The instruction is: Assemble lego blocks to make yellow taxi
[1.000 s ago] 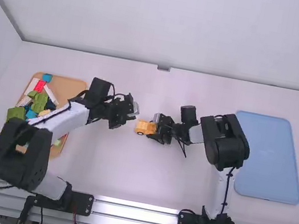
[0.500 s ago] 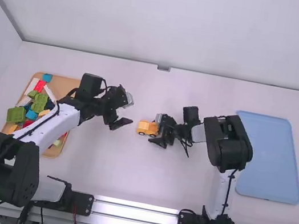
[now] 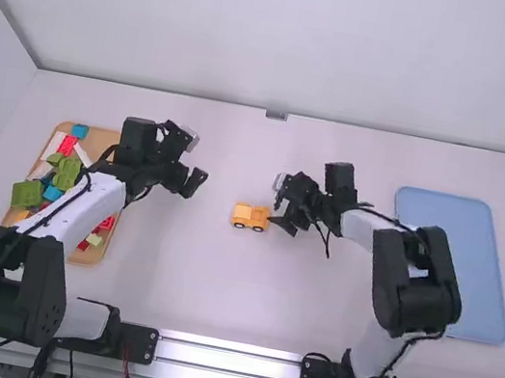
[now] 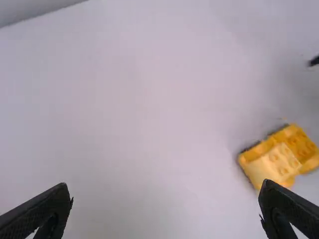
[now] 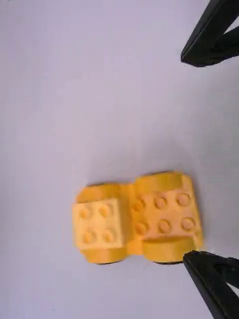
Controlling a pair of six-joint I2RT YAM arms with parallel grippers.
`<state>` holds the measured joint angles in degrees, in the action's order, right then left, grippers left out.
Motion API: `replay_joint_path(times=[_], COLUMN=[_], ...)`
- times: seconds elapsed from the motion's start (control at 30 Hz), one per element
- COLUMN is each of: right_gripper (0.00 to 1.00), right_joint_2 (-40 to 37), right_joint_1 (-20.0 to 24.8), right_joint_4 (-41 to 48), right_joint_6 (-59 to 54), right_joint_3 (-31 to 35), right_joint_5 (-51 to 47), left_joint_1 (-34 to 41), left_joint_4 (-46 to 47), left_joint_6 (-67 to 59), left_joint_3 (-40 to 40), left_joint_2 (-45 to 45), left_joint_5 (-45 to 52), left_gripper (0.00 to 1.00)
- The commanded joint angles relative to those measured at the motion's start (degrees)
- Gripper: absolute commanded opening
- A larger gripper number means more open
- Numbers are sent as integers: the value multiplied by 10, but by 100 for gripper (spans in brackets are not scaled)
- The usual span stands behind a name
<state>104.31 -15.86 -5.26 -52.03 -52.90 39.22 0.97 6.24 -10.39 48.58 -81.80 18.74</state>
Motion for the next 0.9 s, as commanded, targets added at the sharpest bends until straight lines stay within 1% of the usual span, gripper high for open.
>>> replay_joint_path(times=[0.0,0.03,0.1,0.13,0.23,0.27,0.3,0.33,0.4,0.43,0.5,0.57,0.63,0.67,0.77,0.87], right_gripper=[98,99,99,99,99,98,99,99,99,99,99,99,99,99,98,99], right_joint_2=[-49,-53,-70,-74,-71,-71,-71,-71,-71,-71,-71,-71,-71,-71,-71,-71], right_joint_1=[-9,-10,-23,-38,-63,-77,-79,-91,-110,-112,-125,-131,-132,-131,-130,-130], right_joint_4=[30,38,92,132,179,194,196,200,186,185,179,176,171,162,144,128], right_joint_6=[57,57,61,75,87,85,84,83,90,90,90,90,103,131,191,218], right_joint_3=[-44,-50,-94,-134,-191,-212,-214,-228,-235,-236,-236,-236,-236,-236,-236,-236], right_joint_5=[34,35,36,34,31,29,29,29,27,27,28,30,38,48,50,44], left_joint_1=[2,2,-2,-4,-2,-3,-3,-7,-26,-27,-56,-79,-123,-152,-199,-222], left_joint_4=[-5,-5,-5,-5,-2,1,2,16,76,82,138,162,180,179,185,187], left_joint_6=[157,160,170,170,171,186,189,231,309,313,342,357,385,405,436,441], left_joint_3=[-1,0,1,0,-1,-1,-1,1,16,17,35,46,56,56,55,55], left_joint_2=[7,7,7,7,7,6,6,6,7,7,7,7,7,7,7,8], left_joint_5=[-61,-63,-82,-83,-94,-117,-122,-170,-265,-270,-303,-302,-302,-301,-302,-277], left_gripper=[99,99,99,99,99,99,99,99,99,99,99,99,99,99,99,99])
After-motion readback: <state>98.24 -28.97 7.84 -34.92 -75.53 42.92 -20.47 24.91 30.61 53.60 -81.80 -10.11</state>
